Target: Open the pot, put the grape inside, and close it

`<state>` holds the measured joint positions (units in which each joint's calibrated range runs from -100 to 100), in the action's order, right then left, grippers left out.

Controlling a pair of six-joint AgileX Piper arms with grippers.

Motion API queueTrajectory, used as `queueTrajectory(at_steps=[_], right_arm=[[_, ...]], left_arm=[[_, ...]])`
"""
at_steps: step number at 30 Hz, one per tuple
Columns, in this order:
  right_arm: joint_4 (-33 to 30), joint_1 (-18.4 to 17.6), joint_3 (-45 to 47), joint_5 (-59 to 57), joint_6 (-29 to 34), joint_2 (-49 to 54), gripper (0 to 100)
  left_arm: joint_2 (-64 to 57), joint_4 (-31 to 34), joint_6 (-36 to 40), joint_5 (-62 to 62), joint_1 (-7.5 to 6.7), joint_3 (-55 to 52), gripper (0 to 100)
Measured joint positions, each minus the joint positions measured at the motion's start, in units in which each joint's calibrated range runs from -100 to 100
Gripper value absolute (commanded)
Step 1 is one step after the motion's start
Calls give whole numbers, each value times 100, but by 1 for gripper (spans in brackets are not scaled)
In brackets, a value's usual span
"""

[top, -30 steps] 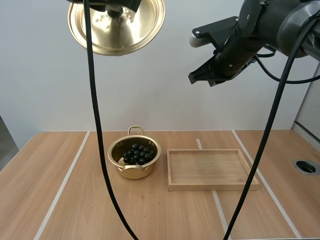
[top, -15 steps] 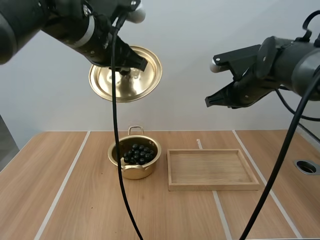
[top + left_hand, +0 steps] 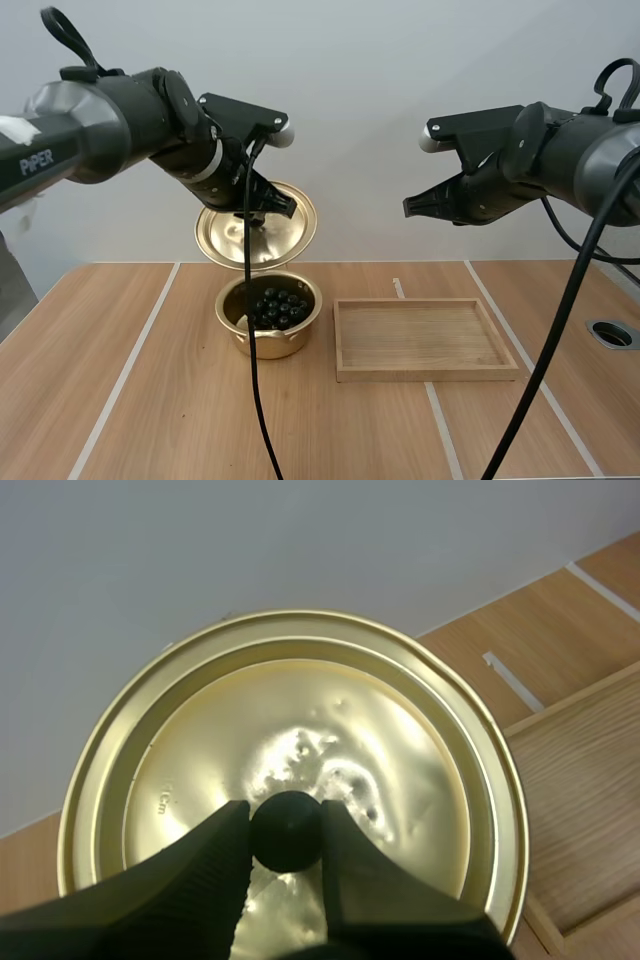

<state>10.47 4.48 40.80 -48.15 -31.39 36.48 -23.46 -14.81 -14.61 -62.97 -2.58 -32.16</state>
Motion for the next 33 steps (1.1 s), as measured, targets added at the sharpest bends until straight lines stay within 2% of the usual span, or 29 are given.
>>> queueTrajectory(at_steps=[12,17,24,33], right_arm=[[33,0,11,14,0,0,0],[33,0,11,14,0,0,0],[33,0,11,14,0,0,0],[33,0,11,14,0,0,0]], left_arm=[[975,-652,-400,234,0,-85,0],[1033,-957,-617,740,0,-306,0],[1049,-1020,-819,1393,0,-855,0],[1049,-1020,-845,1593,0,-970,0]])
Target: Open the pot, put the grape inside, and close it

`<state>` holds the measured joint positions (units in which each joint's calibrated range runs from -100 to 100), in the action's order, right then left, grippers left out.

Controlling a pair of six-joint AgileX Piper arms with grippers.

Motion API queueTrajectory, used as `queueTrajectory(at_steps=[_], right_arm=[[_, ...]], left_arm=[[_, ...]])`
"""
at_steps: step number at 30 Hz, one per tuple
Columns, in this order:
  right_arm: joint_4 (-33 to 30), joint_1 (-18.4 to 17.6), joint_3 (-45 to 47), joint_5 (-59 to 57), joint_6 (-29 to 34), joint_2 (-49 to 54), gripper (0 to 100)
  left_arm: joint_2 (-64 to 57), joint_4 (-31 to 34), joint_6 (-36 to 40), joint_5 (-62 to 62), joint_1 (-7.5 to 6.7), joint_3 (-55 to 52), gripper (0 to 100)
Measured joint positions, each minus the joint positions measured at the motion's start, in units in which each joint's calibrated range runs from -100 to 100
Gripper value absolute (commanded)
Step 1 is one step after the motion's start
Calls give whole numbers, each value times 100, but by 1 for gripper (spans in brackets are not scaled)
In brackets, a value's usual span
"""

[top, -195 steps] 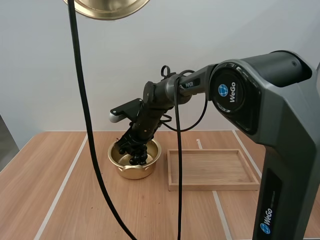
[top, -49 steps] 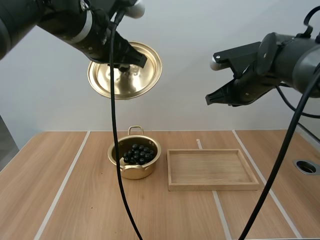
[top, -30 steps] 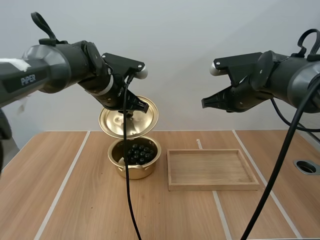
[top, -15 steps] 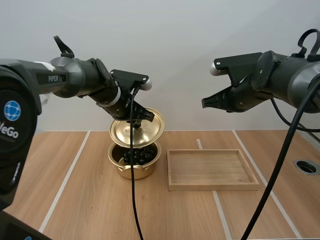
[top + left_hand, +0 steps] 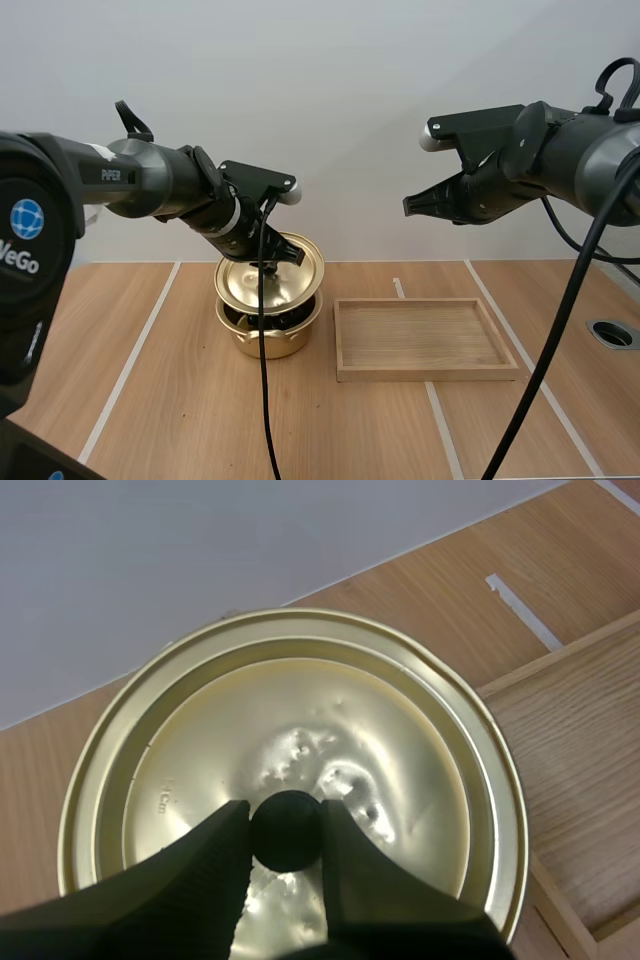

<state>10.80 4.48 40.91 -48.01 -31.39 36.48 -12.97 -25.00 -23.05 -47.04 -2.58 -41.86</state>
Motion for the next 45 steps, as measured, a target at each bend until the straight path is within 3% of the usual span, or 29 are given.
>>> queueTrajectory(at_steps=[45], right_arm=[[0,0,0,0,0,0,0]], left_arm=[[589,227,-24,265,0,-256,0]])
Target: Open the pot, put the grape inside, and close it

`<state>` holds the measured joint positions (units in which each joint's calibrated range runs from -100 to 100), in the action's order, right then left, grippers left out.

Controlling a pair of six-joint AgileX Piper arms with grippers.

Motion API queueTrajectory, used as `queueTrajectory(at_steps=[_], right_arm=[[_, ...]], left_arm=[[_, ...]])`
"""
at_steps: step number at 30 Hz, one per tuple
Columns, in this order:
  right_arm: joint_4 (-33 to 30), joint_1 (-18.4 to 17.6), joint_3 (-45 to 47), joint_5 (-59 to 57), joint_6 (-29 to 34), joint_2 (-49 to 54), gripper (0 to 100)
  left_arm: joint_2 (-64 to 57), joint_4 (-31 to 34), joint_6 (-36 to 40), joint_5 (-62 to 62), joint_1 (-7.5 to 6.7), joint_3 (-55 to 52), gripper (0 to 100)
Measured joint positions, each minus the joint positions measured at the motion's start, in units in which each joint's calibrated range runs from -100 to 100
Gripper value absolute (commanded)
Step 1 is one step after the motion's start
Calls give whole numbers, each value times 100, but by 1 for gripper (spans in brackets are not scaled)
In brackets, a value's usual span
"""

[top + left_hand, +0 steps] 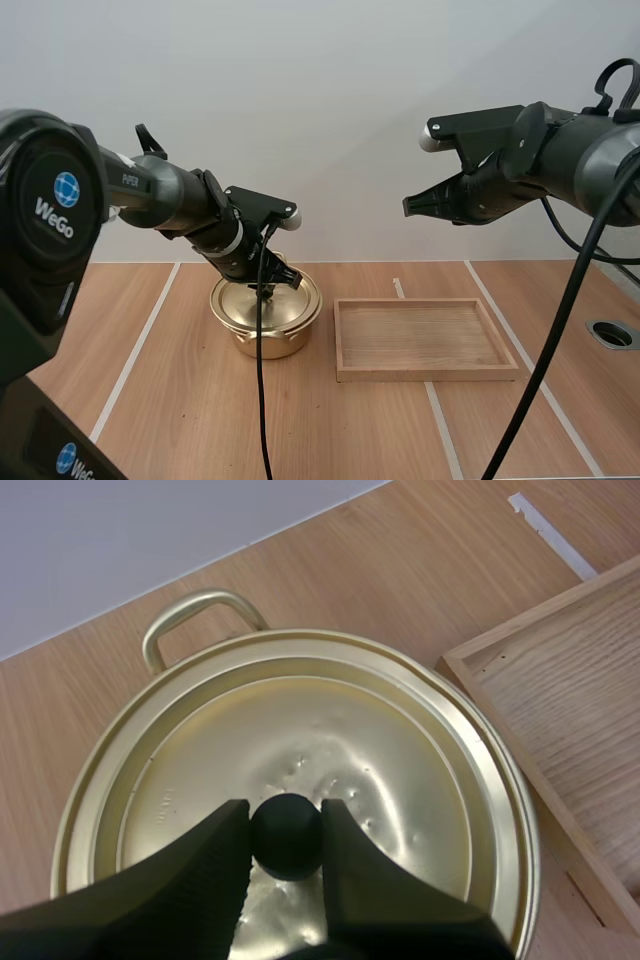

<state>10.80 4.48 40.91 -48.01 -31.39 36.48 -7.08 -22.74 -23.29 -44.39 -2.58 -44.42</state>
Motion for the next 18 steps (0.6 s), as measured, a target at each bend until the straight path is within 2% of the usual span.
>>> queueTrajectory(at_steps=[18], right_arm=[[0,0,0,0,0,0,0]], left_arm=[[67,-74,0,-5,-7,33,0]])
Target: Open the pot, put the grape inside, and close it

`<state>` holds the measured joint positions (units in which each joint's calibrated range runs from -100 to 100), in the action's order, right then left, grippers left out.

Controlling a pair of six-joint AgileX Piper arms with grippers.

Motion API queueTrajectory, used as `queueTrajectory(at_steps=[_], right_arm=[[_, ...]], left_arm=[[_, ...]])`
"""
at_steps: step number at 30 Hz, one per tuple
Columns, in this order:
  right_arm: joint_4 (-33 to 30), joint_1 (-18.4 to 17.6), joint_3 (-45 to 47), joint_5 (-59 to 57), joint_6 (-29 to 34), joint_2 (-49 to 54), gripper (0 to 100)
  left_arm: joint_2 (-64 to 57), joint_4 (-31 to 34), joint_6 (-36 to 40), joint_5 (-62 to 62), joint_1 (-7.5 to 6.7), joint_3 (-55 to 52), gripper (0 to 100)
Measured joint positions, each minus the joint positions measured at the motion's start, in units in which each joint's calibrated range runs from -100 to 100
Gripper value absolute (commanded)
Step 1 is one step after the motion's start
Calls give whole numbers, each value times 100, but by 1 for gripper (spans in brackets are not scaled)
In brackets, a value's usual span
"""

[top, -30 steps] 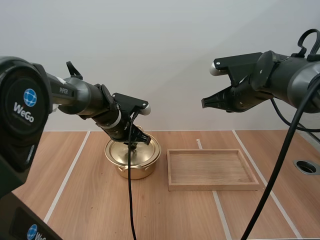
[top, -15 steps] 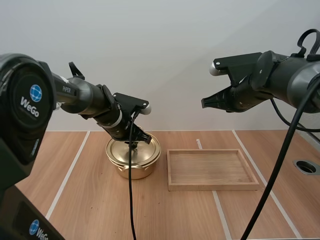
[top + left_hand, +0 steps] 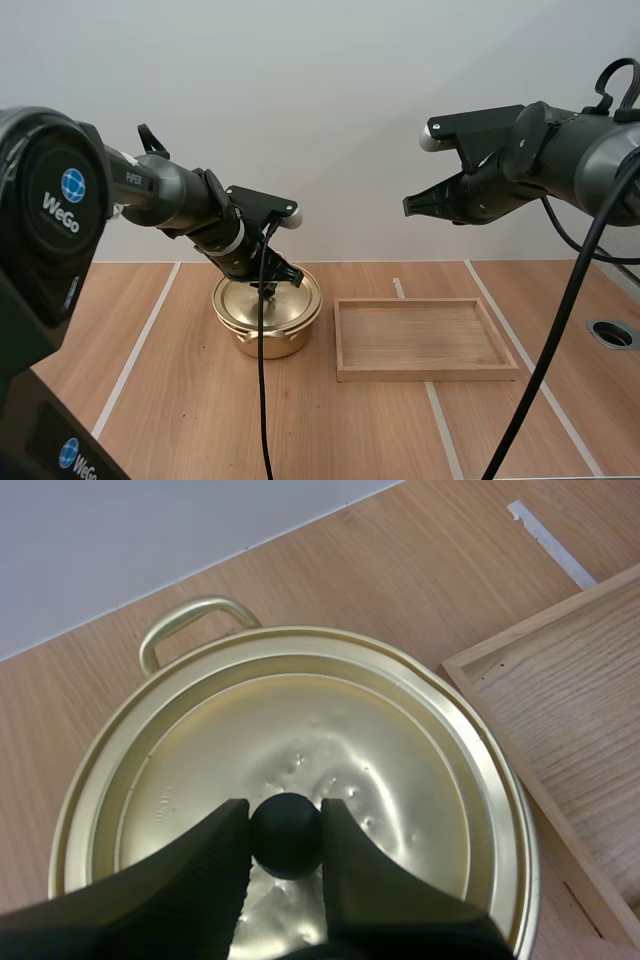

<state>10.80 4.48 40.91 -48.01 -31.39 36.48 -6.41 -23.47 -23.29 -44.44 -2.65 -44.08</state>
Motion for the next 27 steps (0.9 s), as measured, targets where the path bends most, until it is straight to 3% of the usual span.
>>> queueTrajectory(at_steps=[12,14,19,21,23,27], right_arm=[[0,0,0,0,0,0,0],[0,0,0,0,0,0,0],[0,0,0,0,0,0,0],[30,0,0,0,0,0,0],[43,0,0,0,0,0,0],[65,0,0,0,0,0,0]], left_arm=[[0,-10,0,-16,0,0,3],[0,-23,0,-16,0,0,14],[35,-23,-40,-255,0,41,71],[124,-10,-53,-561,0,-6,87],[124,-10,-73,-634,0,-6,93],[124,-10,-73,-677,0,-6,93]])
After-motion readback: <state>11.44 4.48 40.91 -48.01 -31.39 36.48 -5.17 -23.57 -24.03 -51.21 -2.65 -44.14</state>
